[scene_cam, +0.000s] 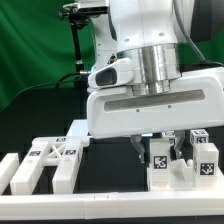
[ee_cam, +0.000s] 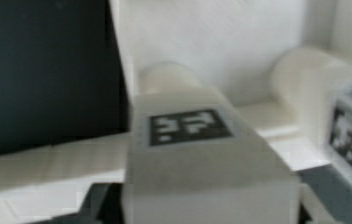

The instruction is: Assemble chair

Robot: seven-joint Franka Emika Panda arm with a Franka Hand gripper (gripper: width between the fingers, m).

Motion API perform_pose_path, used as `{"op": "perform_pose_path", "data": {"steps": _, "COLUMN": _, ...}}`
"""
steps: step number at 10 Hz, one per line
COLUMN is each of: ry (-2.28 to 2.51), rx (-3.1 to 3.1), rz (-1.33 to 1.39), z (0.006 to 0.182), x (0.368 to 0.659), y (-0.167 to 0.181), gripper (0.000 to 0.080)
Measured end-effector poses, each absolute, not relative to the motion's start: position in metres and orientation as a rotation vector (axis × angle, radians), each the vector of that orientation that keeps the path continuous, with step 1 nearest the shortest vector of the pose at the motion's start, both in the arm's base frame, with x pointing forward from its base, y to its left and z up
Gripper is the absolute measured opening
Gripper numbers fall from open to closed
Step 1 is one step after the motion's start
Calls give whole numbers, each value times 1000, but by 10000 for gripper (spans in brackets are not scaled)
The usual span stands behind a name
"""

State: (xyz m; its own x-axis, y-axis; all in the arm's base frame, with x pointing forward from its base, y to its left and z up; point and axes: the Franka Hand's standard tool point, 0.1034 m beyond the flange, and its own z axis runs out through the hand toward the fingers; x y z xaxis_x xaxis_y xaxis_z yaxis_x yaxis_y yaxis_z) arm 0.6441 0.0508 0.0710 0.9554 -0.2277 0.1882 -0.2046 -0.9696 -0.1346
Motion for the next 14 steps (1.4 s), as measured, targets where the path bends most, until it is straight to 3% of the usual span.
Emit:
{"op": "perform_pose_path", "data": {"steps": 8, "ry": 1832, "rx": -2267, "rz": -176, "z": 68, "x": 644, "y": 40, "gripper": 289}}
{"op": "perform_pose_path", "data": {"steps": 9, "ry": 1860, "rx": -2242, "rz": -167, "z": 68, "x": 644, "y": 41, "gripper": 374}}
{"op": "perform_pose_path", "data": {"steps": 10, "ry": 1810, "rx": -2285, "rz": -173, "z": 67, "x": 643, "y": 41, "gripper": 374}}
{"op": "perform_pose_path", "data": {"steps": 11, "ry": 1808, "rx": -2286, "rz": -173, "z": 67, "x": 643, "y": 41, "gripper": 550}}
{"op": "perform_pose_path", "data": {"steps": 12, "ry": 1648, "rx": -2427, "rz": -167, "z": 68, "x": 643, "y": 43, "gripper": 550}}
{"op": "perform_pose_path", "data": {"steps": 13, "ry": 1359, "rx": -2615, "rz": -174, "z": 70, "x": 645, "y": 42, "gripper": 631}}
{"op": "perform_pose_path", "data": {"steps": 14, "ry": 1146, "rx": -2725, "rz": -163, "z": 71, "x": 643, "y": 44, "gripper": 644}}
